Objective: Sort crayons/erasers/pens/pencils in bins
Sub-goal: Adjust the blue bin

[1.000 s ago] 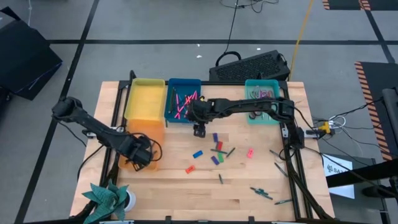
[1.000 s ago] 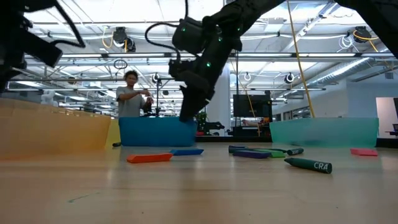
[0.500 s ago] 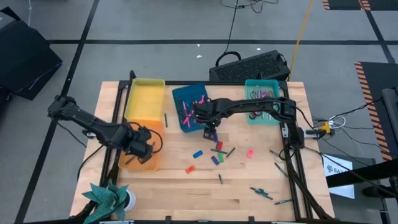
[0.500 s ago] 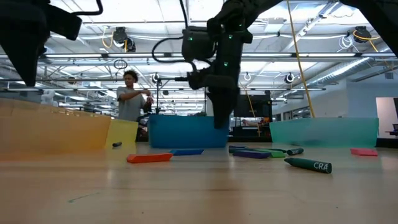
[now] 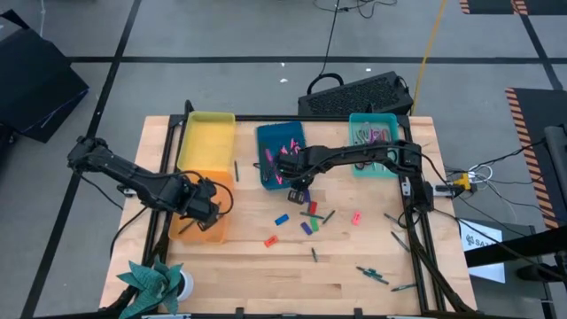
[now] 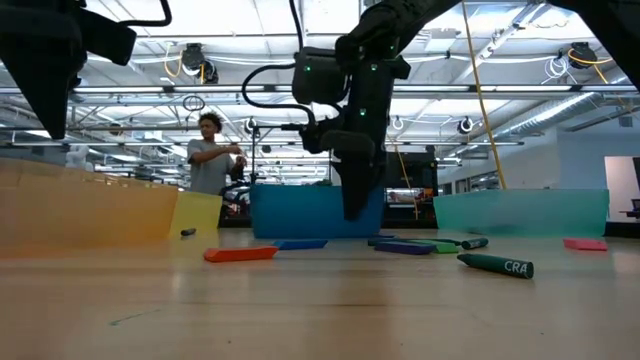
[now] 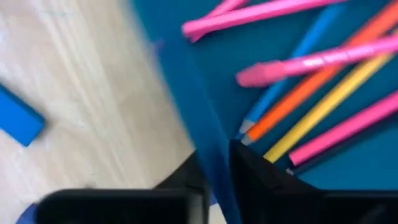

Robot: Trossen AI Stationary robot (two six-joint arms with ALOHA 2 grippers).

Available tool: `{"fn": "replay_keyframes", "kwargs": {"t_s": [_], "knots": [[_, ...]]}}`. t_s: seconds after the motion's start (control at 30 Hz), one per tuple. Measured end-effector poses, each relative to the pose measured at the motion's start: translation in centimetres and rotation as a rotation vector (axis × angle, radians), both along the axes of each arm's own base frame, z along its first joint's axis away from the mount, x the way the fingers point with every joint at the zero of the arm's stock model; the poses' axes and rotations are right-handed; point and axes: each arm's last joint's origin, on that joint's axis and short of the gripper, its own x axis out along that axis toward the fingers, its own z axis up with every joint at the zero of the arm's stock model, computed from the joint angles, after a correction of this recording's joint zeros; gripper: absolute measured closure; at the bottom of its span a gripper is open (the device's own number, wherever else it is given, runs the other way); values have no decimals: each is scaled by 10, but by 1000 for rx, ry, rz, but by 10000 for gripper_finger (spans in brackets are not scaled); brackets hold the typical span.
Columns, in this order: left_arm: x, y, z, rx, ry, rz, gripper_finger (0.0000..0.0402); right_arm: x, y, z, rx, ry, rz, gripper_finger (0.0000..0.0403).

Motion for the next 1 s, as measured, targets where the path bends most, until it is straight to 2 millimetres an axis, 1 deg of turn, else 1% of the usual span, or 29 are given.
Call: {"fn": "replay_keyframes", "kwargs": {"t_s": [0.07, 0.13, 0.2, 0.3, 0.4, 0.57, 0.7, 0.8, 0.9, 1.0], "knots": [[0, 0, 0, 3, -3, 6, 156, 0, 1, 0, 3, 2, -11, 386], [0, 0, 0, 4, -3, 7, 156, 0, 2, 0, 2, 2, -28, 397], [0, 0, 0, 4, -4, 7, 156, -1, 2, 0, 2, 11, -24, 396], [0, 0, 0, 4, -4, 3, 156, -2, 0, 0, -10, 22, 27, 394], [0, 0, 0, 8, -5, -4, 156, -5, -5, 0, -23, 43, 109, 398], [4, -1, 0, 0, -38, -58, 156, -12, -9, 0, -78, 129, 317, 399], [7, -2, 0, -7, -62, -70, 156, -15, -12, -1, -106, 169, 387, 399], [7, -2, 0, 6, -68, -66, 156, -15, -18, 0, -129, 163, 387, 399], [8, -1, 1, 25, -82, -48, 156, -14, -27, 0, -190, 155, 333, 397], [11, -2, 1, 38, -128, -18, 156, -15, -32, 0, -187, 154, 306, 388]]}}
